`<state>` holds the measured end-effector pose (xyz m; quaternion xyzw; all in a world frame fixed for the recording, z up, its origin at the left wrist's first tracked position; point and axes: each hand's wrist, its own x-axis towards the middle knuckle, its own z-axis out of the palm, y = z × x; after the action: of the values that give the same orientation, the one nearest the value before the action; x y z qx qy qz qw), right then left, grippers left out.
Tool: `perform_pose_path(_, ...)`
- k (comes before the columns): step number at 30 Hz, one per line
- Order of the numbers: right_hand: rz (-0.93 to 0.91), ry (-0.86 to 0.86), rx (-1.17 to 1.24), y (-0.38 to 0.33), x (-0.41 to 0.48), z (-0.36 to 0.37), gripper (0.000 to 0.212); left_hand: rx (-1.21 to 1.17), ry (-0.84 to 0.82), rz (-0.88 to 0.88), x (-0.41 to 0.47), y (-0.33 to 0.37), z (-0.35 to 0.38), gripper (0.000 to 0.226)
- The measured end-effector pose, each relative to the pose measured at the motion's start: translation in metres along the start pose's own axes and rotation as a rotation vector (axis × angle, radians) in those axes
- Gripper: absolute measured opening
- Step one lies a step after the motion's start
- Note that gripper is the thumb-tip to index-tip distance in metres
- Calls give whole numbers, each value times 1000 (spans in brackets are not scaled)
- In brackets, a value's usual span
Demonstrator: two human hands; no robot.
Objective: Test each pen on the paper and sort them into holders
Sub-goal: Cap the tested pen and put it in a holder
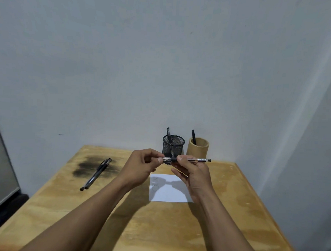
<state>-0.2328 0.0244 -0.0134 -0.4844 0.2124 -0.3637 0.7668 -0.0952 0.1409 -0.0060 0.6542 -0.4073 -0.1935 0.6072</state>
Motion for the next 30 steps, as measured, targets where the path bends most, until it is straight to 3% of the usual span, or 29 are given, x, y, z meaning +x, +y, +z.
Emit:
perform_pose_path(9, 13, 14, 57, 3, 2, 2, 18, -39, 91, 8, -2, 3, 8, 9)
perform_pose_path(16, 48, -46, -31, -7, 0, 2, 16, -43, 90, -28, -2, -3, 9, 9)
perform_pose_path(22, 72, 9, 67, -12, -2, -4, 7, -154, 92, -88, -3, 1, 9, 10)
perform_pose_path(30, -29, -64, -391, -37, -1, -21, 6, -121, 108, -55, 0, 16, 0, 11)
